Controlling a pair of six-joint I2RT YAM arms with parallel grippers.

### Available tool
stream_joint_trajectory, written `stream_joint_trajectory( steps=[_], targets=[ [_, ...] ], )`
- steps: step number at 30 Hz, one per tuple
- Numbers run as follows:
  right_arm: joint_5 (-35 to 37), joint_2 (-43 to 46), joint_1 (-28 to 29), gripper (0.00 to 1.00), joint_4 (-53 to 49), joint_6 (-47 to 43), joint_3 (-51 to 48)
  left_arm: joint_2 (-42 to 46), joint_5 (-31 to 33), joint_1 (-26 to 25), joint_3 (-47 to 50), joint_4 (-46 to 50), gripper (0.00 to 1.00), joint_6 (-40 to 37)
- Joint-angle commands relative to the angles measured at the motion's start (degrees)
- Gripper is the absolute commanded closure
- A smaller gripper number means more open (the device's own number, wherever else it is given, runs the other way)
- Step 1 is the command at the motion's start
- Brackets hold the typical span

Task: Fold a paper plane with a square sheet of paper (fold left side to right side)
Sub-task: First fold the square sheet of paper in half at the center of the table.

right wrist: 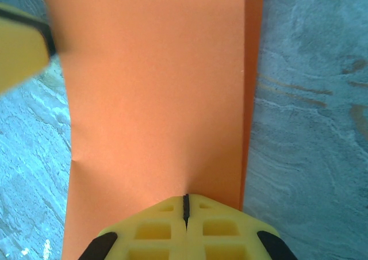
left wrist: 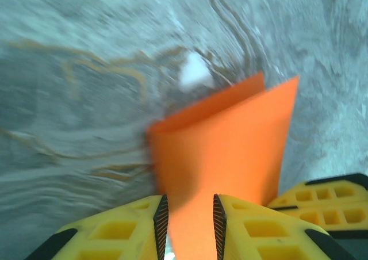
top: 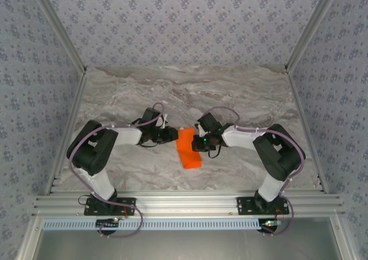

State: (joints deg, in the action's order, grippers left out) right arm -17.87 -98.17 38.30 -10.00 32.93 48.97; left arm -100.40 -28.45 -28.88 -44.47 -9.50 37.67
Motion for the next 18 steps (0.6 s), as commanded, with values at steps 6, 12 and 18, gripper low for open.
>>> stream_joint_trajectory(
  steps=[6, 12, 18],
  targets=[
    [6.69, -3.37, 0.1, 0.99, -9.14, -0.85, -2.67, 9.24, 2.07, 1.21, 6.19, -2.9, 0.7, -1.67],
    [7.19, -3.69, 0.38, 0.99, -9.4, -0.76, -2.65, 6.98, 1.38, -2.98, 4.59, -5.39, 0.71, -0.77],
    [7.98, -3.79, 0.54, 0.99, -10.16, -0.91, -2.05, -0.03, 1.63, -4.55, 0.62, -7.19, 0.71, -0.08]
  ],
)
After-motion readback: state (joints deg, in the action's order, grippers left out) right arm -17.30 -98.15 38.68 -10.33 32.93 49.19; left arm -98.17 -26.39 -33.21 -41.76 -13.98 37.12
